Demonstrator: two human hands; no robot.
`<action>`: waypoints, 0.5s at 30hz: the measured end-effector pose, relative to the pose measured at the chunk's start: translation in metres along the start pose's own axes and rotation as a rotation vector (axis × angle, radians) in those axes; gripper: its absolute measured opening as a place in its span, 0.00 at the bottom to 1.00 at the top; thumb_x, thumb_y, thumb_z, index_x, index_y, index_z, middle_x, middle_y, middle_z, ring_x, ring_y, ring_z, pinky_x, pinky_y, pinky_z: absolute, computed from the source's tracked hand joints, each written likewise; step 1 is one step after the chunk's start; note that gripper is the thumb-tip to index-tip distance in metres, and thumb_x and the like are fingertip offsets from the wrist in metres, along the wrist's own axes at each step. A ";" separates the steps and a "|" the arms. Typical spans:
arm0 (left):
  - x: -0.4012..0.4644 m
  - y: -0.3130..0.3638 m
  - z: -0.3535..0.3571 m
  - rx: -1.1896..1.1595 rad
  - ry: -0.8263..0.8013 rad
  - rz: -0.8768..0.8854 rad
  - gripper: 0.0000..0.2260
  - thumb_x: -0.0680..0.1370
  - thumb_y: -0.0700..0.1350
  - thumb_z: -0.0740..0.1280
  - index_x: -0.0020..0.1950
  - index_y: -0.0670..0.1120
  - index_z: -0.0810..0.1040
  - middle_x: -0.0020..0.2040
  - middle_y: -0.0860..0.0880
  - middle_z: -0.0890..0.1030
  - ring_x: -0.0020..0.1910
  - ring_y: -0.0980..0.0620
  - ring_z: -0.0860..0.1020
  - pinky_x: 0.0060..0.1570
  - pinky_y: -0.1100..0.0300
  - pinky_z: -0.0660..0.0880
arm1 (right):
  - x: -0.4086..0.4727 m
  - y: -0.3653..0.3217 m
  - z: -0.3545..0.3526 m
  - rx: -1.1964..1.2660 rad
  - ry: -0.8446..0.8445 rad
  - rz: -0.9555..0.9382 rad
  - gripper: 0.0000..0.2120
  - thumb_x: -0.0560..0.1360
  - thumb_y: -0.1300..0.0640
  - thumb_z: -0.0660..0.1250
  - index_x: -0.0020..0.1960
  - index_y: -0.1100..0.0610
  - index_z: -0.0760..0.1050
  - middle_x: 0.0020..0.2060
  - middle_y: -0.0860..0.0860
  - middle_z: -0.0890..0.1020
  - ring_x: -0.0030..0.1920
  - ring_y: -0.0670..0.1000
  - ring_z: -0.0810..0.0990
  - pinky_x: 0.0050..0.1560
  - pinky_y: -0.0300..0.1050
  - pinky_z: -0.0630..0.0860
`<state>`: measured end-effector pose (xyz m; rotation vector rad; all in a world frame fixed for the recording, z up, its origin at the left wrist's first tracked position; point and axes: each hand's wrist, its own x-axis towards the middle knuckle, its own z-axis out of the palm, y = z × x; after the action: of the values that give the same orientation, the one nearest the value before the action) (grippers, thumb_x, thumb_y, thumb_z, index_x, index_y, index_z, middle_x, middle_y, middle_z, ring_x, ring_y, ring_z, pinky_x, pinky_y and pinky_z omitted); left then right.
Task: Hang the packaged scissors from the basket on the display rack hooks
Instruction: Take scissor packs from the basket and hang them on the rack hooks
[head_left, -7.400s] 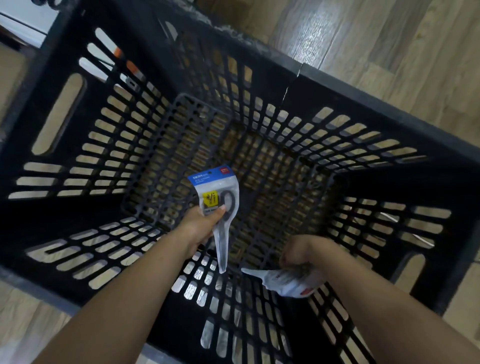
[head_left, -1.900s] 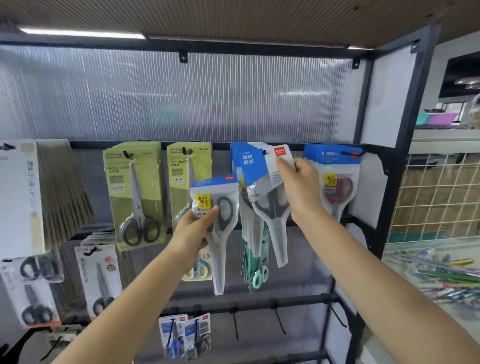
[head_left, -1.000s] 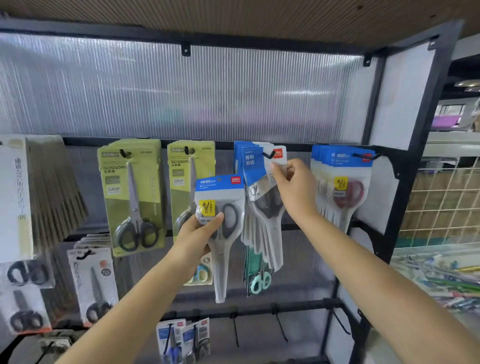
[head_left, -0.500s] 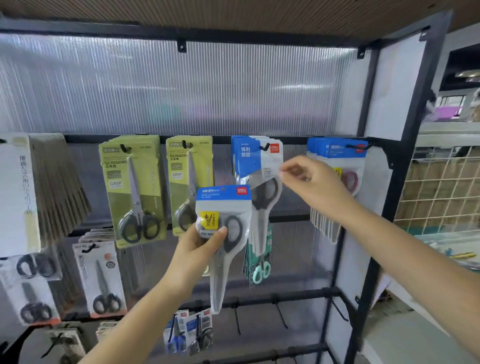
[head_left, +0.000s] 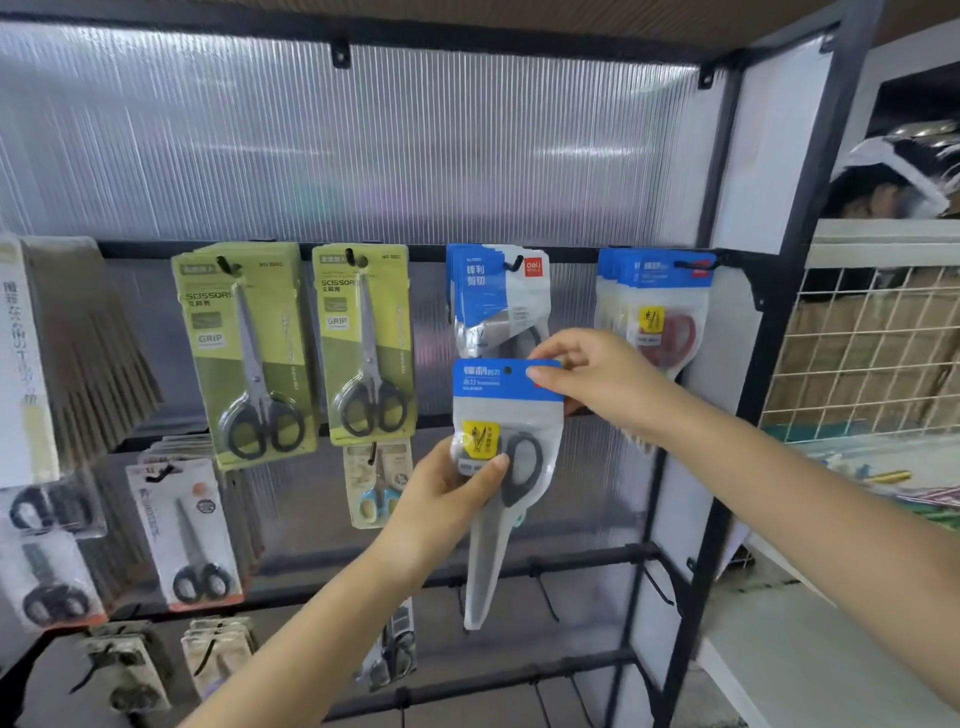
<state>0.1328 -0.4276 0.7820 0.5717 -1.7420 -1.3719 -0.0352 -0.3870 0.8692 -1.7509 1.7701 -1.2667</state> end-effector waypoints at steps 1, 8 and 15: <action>0.000 -0.002 -0.001 -0.006 -0.001 -0.014 0.03 0.78 0.41 0.63 0.50 0.47 0.76 0.37 0.59 0.82 0.38 0.64 0.79 0.38 0.71 0.74 | -0.001 -0.002 -0.002 -0.029 0.022 -0.036 0.02 0.76 0.60 0.66 0.47 0.54 0.74 0.40 0.49 0.80 0.39 0.45 0.79 0.36 0.35 0.77; 0.013 -0.006 -0.001 -0.070 0.121 -0.028 0.08 0.75 0.39 0.68 0.49 0.35 0.77 0.38 0.45 0.83 0.36 0.55 0.80 0.37 0.63 0.79 | 0.003 -0.011 -0.011 -0.127 0.159 -0.262 0.11 0.75 0.61 0.68 0.40 0.47 0.72 0.39 0.45 0.79 0.46 0.53 0.81 0.46 0.44 0.77; 0.035 0.017 0.003 -0.067 0.200 0.095 0.03 0.74 0.40 0.70 0.43 0.43 0.77 0.33 0.52 0.81 0.35 0.57 0.80 0.38 0.58 0.81 | 0.031 -0.021 -0.025 -0.124 0.325 -0.301 0.04 0.75 0.60 0.69 0.46 0.52 0.75 0.38 0.46 0.80 0.40 0.48 0.81 0.44 0.39 0.76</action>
<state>0.1134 -0.4477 0.8093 0.5621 -1.5380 -1.2576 -0.0468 -0.4041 0.9092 -2.0355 1.8369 -1.6787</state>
